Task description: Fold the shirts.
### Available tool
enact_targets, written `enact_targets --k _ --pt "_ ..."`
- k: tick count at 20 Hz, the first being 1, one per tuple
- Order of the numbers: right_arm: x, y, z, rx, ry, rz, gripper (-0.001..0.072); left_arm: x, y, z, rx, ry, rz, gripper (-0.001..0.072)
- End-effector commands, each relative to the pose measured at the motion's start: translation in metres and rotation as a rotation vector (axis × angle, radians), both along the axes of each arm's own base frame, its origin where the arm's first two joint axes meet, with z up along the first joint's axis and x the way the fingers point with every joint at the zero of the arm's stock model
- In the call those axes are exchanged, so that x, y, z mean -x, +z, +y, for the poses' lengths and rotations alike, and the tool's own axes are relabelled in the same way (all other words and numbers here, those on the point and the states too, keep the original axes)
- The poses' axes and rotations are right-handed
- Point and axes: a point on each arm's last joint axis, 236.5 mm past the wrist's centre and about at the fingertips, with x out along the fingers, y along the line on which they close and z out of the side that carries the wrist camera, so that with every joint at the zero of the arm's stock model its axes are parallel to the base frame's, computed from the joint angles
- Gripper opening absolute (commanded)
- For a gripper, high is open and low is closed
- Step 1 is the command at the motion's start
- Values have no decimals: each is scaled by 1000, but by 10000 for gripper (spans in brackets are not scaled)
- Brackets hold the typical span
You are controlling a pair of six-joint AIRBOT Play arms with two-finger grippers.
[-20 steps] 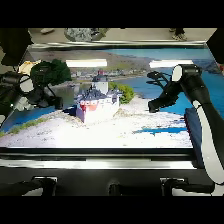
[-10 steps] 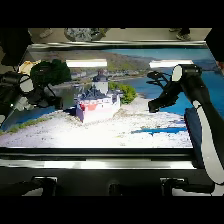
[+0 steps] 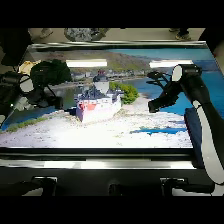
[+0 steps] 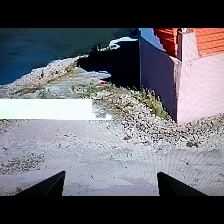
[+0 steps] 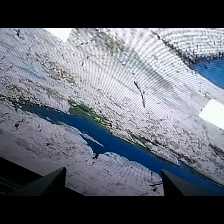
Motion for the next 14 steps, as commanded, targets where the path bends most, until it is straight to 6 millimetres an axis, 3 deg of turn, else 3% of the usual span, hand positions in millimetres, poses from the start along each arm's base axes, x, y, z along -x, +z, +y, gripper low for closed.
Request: enact_targets --k 1,6,9,11,12,14 --pt "0 0 0 0 0 1 682 -20 3 -7 27 -1 -81 665" --pt "-1 0 0 0 0 -3 683 -33 0 -28 117 -7 -114 666" --pt "-21 1 1 -3 -7 -87 683 -56 11 -30 120 -28 -221 695" --pt "-39 5 3 -12 -14 -165 683 -81 25 -7 56 0 -329 720" --pt "-52 8 4 -19 -19 -219 683 -95 33 16 48 62 -365 720" --pt "-69 14 6 -30 -27 -298 682 -113 41 85 88 313 -371 720"
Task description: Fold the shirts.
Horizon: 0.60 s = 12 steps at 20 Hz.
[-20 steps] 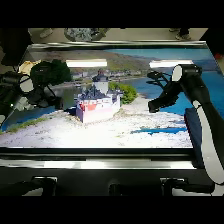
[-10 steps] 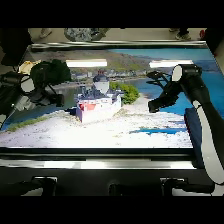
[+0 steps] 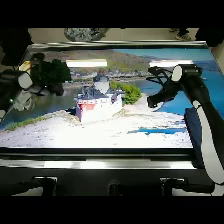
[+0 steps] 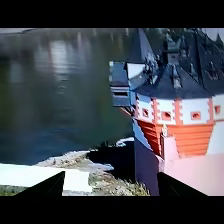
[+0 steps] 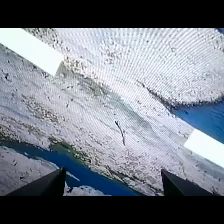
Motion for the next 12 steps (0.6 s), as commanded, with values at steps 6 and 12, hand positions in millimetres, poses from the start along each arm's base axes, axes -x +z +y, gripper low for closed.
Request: enact_targets --k 6,12 --pt "-32 10 5 -25 -12 -140 675 -2 -29 251 398 797 13 720" --pt "-25 7 5 -24 -11 -107 675 -20 -84 309 373 847 -50 720"
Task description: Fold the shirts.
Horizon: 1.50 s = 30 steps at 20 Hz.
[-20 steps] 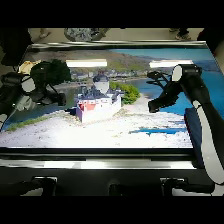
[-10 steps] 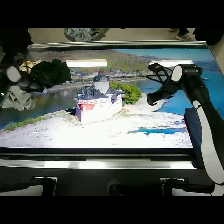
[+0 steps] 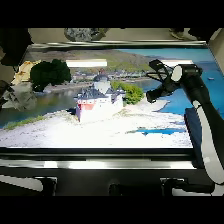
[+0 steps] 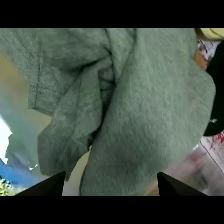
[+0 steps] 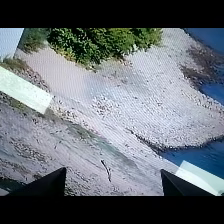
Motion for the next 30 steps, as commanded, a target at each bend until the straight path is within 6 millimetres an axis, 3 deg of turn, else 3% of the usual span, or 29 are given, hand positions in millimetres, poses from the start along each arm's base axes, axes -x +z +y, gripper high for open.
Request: enact_targets --k 1,4,8,9,10,12,13,14,16,19,22,24,25,26,28,30 --pt "2 -1 1 -6 -8 9 675 -14 -39 25 7 34 -20 720" --pt "3 -1 1 -6 -9 17 675 -31 -70 19 1 -11 -19 720" --pt "17 -5 2 -8 -3 76 675 -56 -82 7 28 -27 -93 701" --pt "22 -5 5 -19 0 95 675 -56 -87 5 38 -27 -85 615" --pt "26 -5 6 -25 2 114 675 -54 -92 3 51 -30 -72 475" --pt "35 -4 6 -24 7 142 675 -46 -98 -4 79 -41 -33 92" --pt "39 -3 5 -21 9 155 675 -45 -95 -8 94 -45 -29 35" --pt "44 -1 5 -19 11 166 675 -46 -87 -12 100 -54 -38 34" --pt "51 6 2 -9 14 173 675 -57 -46 -23 58 -126 -120 33" --pt "52 29 -8 27 11 106 675 -63 59 -56 -87 -280 -270 33" --pt "54 71 -30 101 -11 -16 676 -40 190 -131 -242 -456 -449 33" --pt "63 106 -44 143 -30 -112 676 -9 269 -194 -300 -552 -590 33" --pt "70 125 -51 159 -40 -160 676 10 298 -227 -313 -608 -649 33" --pt "77 144 -55 167 -50 -214 676 31 322 -263 -316 -677 -703 33" --pt "94 179 -61 167 -64 -311 676 71 348 -331 -288 -828 -771 34" --pt "113 206 -63 155 -72 -385 676 103 344 -392 -226 -1000 -765 33"
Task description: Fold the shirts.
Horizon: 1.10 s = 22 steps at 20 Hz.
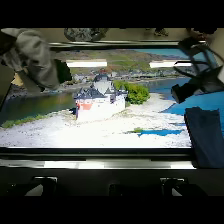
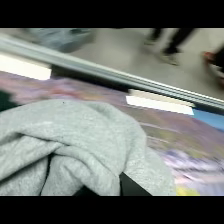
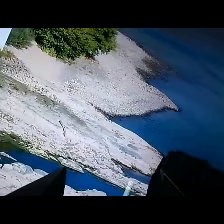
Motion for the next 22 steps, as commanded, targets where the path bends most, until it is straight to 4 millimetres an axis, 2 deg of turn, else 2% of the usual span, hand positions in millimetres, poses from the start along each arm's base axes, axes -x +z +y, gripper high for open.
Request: enact_targets --k 1,3,5,7,9,11,13,14,15,16,17,18,20,22 --pt "34 52 -12 11 -18 -146 676 73 14 -103 -39 -292 4 33" --pt "58 65 -15 5 -22 -167 676 91 -10 -149 -53 -421 59 33" --pt "78 67 -17 3 -28 -145 676 104 -50 -185 -79 -517 151 33" --pt "94 61 -19 5 -33 -95 676 117 -106 -217 -113 -599 276 33" --pt "103 54 -20 9 -37 -48 676 139 -170 -247 -163 -687 422 34" --pt "98 55 -20 18 -23 -60 676 176 -240 -276 -242 -784 578 34" --pt "85 55 -18 27 -9 -77 676 216 -302 -298 -325 -868 705 38" --pt "77 51 -18 29 -7 -73 676 232 -325 -305 -362 -901 752 146" --pt "70 45 -17 31 -6 -52 676 244 -340 -307 -392 -922 795 519" --pt "65 36 -16 34 -6 -20 676 244 -343 -305 -407 -923 815 720" --pt "58 25 -14 36 -3 21 675 232 -337 -296 -429 -901 803 716" --pt "54 13 -12 37 -1 68 675 210 -325 -280 -464 -858 772 717" --pt "50 -17 2 17 55 196 675 147 -290 -229 -533 -694 670 716" --pt "53 -44 30 -62 150 319 676 100 -267 -172 -490 -522 641 716"
